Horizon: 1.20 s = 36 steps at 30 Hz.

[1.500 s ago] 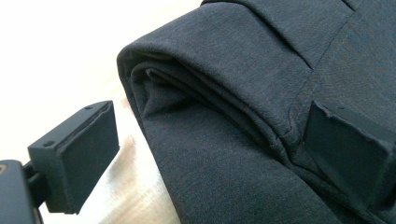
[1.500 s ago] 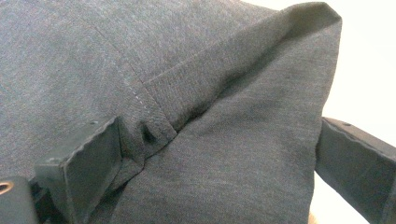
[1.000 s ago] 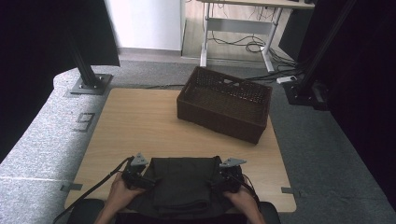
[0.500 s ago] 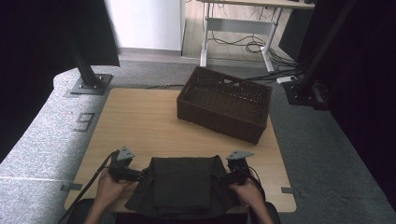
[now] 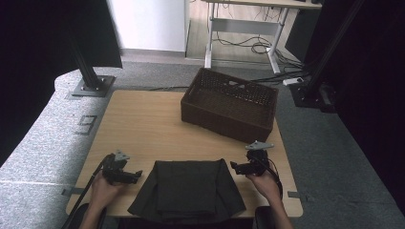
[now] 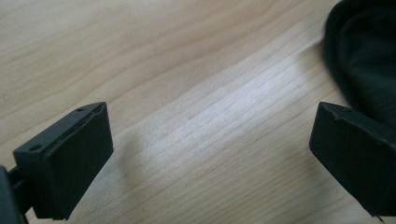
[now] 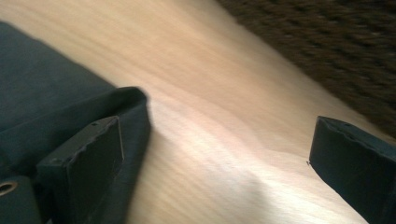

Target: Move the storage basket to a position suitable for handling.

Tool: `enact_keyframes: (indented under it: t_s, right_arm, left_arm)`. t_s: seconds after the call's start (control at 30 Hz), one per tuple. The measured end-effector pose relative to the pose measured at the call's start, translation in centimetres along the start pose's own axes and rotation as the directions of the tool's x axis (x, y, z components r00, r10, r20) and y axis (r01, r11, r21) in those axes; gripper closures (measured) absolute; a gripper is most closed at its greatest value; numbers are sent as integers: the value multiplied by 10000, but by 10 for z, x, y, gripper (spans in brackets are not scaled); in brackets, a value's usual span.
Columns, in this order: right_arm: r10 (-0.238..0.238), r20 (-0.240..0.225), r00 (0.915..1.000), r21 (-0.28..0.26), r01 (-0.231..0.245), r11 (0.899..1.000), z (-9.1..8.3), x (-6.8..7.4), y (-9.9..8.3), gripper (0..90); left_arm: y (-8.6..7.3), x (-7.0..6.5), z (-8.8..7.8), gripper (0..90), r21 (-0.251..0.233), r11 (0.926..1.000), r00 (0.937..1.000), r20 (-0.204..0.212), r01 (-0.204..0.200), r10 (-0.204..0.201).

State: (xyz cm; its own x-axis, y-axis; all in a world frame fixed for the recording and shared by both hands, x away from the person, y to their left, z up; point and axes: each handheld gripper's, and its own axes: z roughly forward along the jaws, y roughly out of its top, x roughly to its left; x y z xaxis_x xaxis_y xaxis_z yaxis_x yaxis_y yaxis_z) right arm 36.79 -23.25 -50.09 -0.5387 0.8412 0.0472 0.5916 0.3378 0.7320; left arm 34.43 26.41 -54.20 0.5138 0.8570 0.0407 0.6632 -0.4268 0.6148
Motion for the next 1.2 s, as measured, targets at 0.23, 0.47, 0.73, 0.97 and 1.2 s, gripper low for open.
enact_keyframes:
  t_s: [0.23,0.47,0.73,0.97,1.2]
  right_arm:
    - [641,560,9964,102,-648,9978,-6,-28,6,22]
    - [1007,1136,9884,139,-1029,9946,-11,-52,17,71]
    - [1629,1554,9743,-240,-1611,9866,-24,-74,33,134]
    - [2165,1932,9570,-764,-2053,9757,-33,-92,45,182]
    - [2599,2238,9394,-1212,-2377,9637,-43,-105,59,256]
  left_arm:
    - [-4,1,4,0,-425,9982,9987,300,416,-404]
    - [-5,1,4,0,-537,9979,9988,347,350,-331]
    - [-5,1,4,0,-537,9979,9989,348,348,-329]
    - [-5,1,4,0,-554,9979,9989,349,336,-317]
    - [-5,1,4,0,-554,9979,9989,350,337,-318]
